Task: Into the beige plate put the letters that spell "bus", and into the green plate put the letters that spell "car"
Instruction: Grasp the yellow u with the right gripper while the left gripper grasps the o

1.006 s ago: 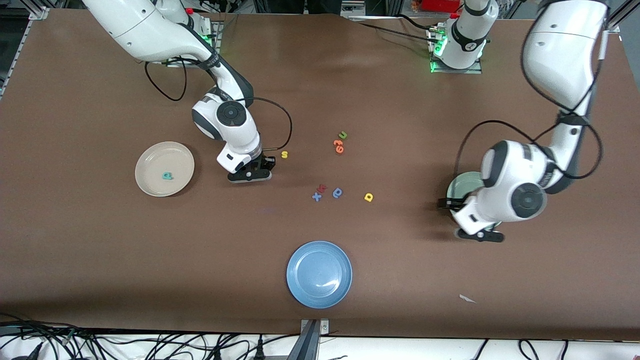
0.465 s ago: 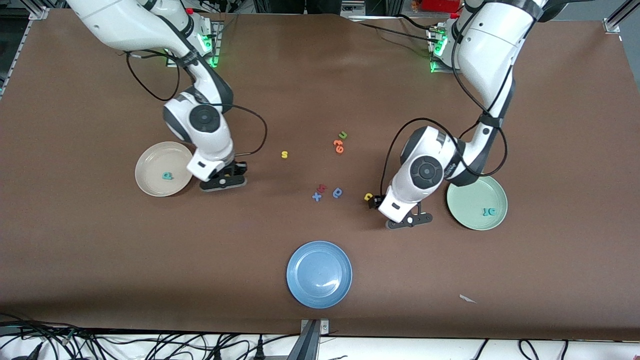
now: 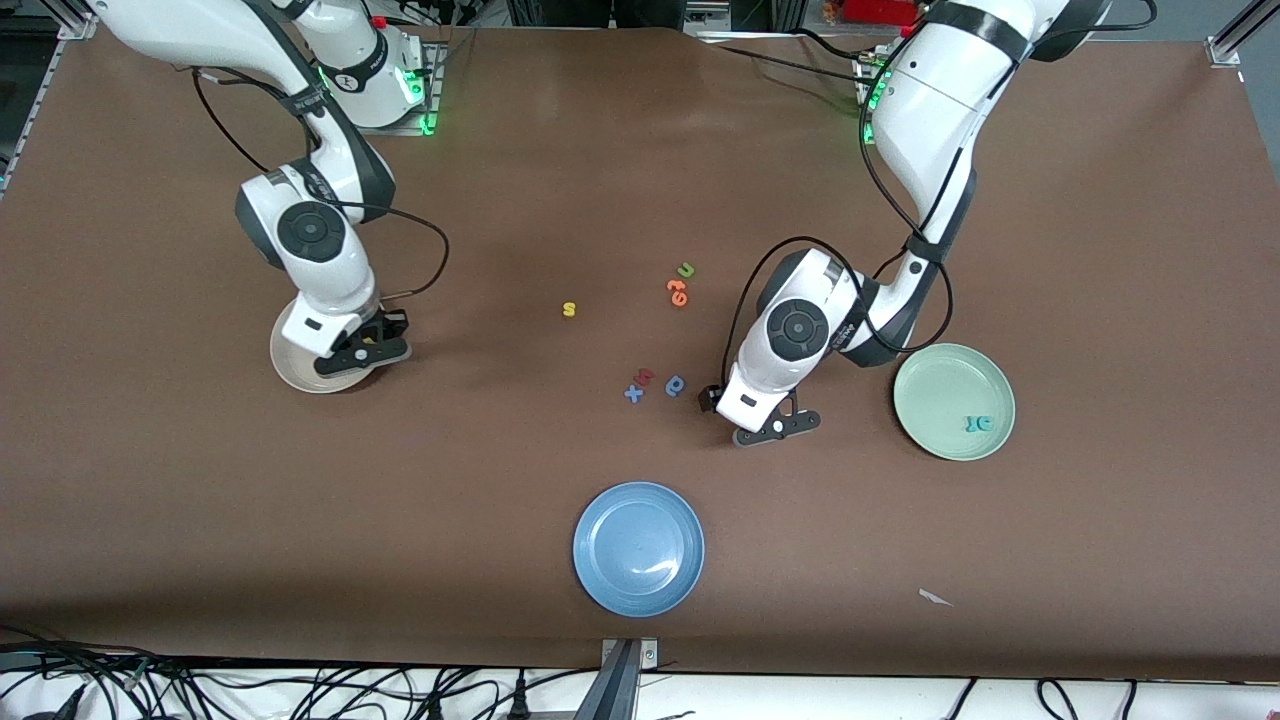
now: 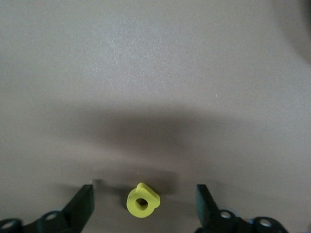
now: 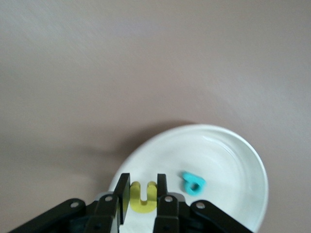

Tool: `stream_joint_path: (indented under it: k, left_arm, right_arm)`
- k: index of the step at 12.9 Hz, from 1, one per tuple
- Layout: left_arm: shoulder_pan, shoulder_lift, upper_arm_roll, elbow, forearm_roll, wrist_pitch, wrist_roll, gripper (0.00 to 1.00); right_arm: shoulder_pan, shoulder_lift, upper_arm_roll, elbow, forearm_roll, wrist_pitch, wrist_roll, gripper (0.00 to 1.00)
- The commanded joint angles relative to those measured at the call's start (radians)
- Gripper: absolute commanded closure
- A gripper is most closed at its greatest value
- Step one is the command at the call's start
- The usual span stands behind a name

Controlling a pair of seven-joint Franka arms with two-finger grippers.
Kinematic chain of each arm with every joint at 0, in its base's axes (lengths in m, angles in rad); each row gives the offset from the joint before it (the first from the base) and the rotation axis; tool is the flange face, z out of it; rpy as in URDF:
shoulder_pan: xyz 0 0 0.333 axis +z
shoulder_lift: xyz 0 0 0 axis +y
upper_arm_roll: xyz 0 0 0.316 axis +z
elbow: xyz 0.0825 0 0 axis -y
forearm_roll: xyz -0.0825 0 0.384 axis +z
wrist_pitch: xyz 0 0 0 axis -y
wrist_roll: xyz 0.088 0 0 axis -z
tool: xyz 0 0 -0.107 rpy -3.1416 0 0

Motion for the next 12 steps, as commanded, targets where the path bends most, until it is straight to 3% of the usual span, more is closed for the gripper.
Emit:
stream_joint_path:
  k: [1,4,8,12]
  left_arm:
    - [-0.021,0.015,0.014,0.021,-0.019,-0.003,-0.008,0.17]
    - [-0.023,0.021,0.014,0.023,-0.017,-0.003,-0.009,0.37]
    - [-0.023,0.021,0.014,0.018,-0.015,-0.003,-0.009,0.51]
    - [-0.024,0.021,0.014,0.012,-0.014,-0.004,-0.009,0.59]
  right_arm:
    - [-0.028,-0.066,0.012,-0.072,-0.005,-0.008,-0.019,0.83]
    - [-0.034,-0.065,0.011,-0.074,-0.002,-0.007,-0.017,0.06]
    - [-0.034,-0.063,0.015,-0.071,0.002,-0.007,-0.011,0.01]
    - [0.002,-0.043,0.114,-0.031,0.243,0.005,0.053,0.01]
